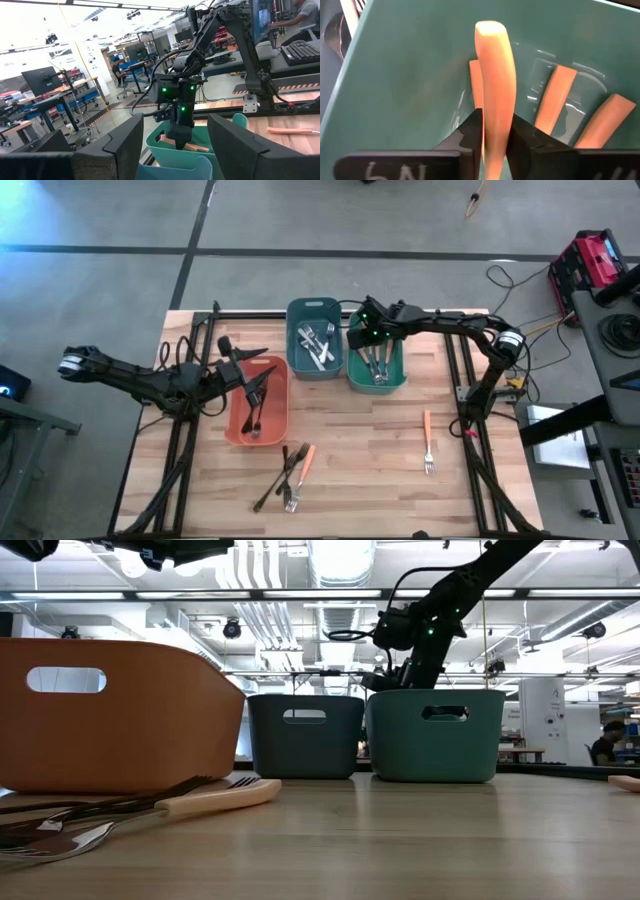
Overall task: Sort silverware by color (type)
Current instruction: Put the orange fork into the green bin, then put the black fork into the orange bin
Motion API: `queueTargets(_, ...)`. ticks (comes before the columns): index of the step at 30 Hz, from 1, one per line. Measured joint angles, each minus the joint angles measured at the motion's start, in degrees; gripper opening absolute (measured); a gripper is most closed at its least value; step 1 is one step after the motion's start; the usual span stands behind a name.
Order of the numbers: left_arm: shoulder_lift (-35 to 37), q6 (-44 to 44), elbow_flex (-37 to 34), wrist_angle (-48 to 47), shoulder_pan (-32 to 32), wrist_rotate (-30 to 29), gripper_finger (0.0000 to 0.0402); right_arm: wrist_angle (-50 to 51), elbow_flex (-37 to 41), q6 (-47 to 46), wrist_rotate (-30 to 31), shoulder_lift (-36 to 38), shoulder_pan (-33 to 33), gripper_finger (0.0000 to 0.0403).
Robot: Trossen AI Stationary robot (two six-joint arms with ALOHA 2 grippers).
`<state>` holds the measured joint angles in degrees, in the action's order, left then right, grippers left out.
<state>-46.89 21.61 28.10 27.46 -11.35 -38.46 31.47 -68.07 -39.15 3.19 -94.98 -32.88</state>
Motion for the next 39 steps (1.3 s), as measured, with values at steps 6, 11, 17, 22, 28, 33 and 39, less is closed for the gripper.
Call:
queueTargets(6, 0.0, 0.26, 0.0, 0.0, 0.0, 0.0, 0.0204, 0.01, 0.2, 0.12, 0.23, 0.0, 0.0, 0.0103)
queueTargets(11, 0.0, 0.26, 0.0, 0.0, 0.0, 0.0, 0.0204, -0.01, 0.2, 0.46, 0.23, 0.02, 0.0, 0.0128)
queueTargets(17, 0.0, 0.24, 0.0, 0.0, 0.0, 0.0, 0.0204, 0.03, 0.22, 2.08, -0.18, 0.84, 0.09, 0.0141)
queueTargets(22, 0.0, 0.21, 0.0, 0.02, 0.0, -0.02, 0.0204, 0.06, 0.22, 3.17, -0.21, 3.73, 0.86, 0.0137)
queueTargets(28, 0.0, -1.89, 0.0, 0.02, 0.0, 0.0, 0.0204, -0.16, 0.2, 6.07, -0.11, 9.35, 4.62, 0.0127)
queueTargets(33, -0.17, -8.29, 0.0, -0.03, -0.1, 0.05, 0.0204, -0.46, 0.51, 9.28, 4.8, 14.6, 10.95, 0.0121)
queueTargets(39, -1.79, -16.58, 0.68, -1.57, -2.57, 1.63, 0.0204, -0.43, 1.22, 13.23, 13.83, 19.59, 21.85, 0.0119)
